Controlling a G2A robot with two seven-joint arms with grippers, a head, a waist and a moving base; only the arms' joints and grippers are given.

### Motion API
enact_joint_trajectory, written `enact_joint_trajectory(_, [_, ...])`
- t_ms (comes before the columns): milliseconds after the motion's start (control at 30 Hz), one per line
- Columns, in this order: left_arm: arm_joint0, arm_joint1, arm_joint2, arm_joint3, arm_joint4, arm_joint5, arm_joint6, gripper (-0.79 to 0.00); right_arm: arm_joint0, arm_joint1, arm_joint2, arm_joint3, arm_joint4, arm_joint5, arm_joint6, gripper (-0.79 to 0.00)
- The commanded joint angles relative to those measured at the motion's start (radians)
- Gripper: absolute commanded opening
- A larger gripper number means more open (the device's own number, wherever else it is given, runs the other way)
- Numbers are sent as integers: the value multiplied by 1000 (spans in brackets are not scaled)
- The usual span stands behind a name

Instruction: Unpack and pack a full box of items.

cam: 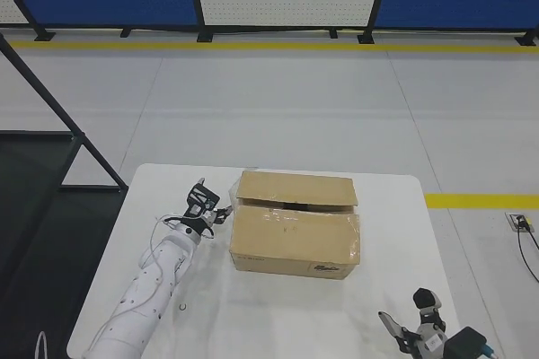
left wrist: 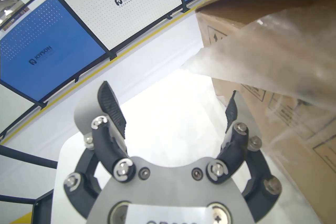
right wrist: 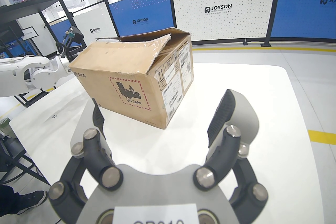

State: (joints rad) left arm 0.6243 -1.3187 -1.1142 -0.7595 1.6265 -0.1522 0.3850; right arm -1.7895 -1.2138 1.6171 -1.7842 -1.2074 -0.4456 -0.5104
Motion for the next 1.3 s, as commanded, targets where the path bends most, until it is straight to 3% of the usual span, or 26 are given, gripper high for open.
enact_joint_trajectory(0, [-6,-4,4,6,-10,5,10,0,-3,0,2,-2,2,2,-2,0])
enact_joint_trajectory(267, [-14,-14,-9,15,-63,55,87,0,-8,0,1,-12,-1,7,0,0])
enact_joint_trajectory(533, [13,1,-67,-5,-89,84,164,0,2,0,-7,-15,-7,7,8,0])
enact_joint_trajectory(833, [140,35,-157,-140,-95,88,199,0,18,-1,-18,-2,-8,0,10,0])
enact_joint_trajectory(1100, [278,64,-209,-248,-6,104,143,0,28,0,-19,6,-5,-5,16,0])
enact_joint_trajectory(1267, [325,73,-212,-269,46,88,117,0,42,0,-28,5,-10,-11,33,0])
